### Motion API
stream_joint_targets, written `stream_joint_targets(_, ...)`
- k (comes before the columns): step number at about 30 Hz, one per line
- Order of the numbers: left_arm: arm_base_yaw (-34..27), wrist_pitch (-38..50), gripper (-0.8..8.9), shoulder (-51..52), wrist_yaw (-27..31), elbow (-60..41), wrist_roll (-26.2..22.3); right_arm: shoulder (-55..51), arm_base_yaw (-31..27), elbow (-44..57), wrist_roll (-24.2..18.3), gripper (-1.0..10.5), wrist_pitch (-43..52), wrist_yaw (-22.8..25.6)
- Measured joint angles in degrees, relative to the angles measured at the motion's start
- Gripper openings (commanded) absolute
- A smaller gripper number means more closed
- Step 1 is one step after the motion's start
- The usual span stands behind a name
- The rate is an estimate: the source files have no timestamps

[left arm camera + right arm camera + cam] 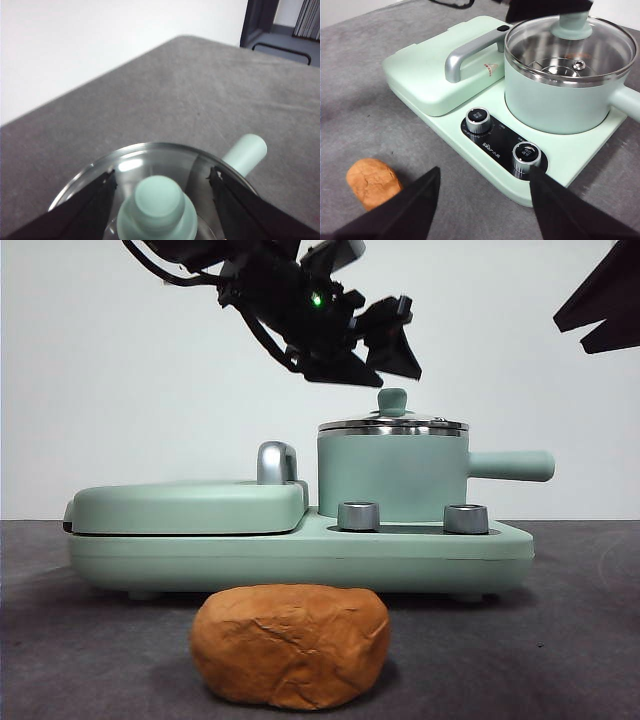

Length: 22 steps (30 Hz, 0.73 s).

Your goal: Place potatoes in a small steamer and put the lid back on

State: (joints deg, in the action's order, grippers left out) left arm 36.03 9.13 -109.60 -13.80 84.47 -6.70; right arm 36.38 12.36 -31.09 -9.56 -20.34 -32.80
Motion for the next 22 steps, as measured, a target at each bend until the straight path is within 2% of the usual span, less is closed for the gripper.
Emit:
stream_joint_targets(8,0.00,-1.95,2.96,-1.05,0.00,0.00,0.15,0.00,0.00,0.00,0.00,2.8,0.00,0.00)
stream_joint_targets(9,0.00,-2.05,2.71,-1.05,0.00,0.00,0.15,0.00,0.00,0.00,0.00,2.8,0.00,0.00)
stream_joint_targets(13,0.00,-2.19,0.31,-1.05,0.28,0.00,0.11,0.00,0.00,0.00,0.00,2.8,0.00,0.00)
stream_joint_targets(14,-0.11,-2.19,0.03,-1.05,0.28,0.00,0.17,0.00,0.00,0.00,0.00,2.8,0.00,0.00)
stream_joint_targets(22,-0.22,-1.95,0.06,-1.05,0.22,0.00,0.07,0.00,0.00,0.00,0.00,2.8,0.00,0.00)
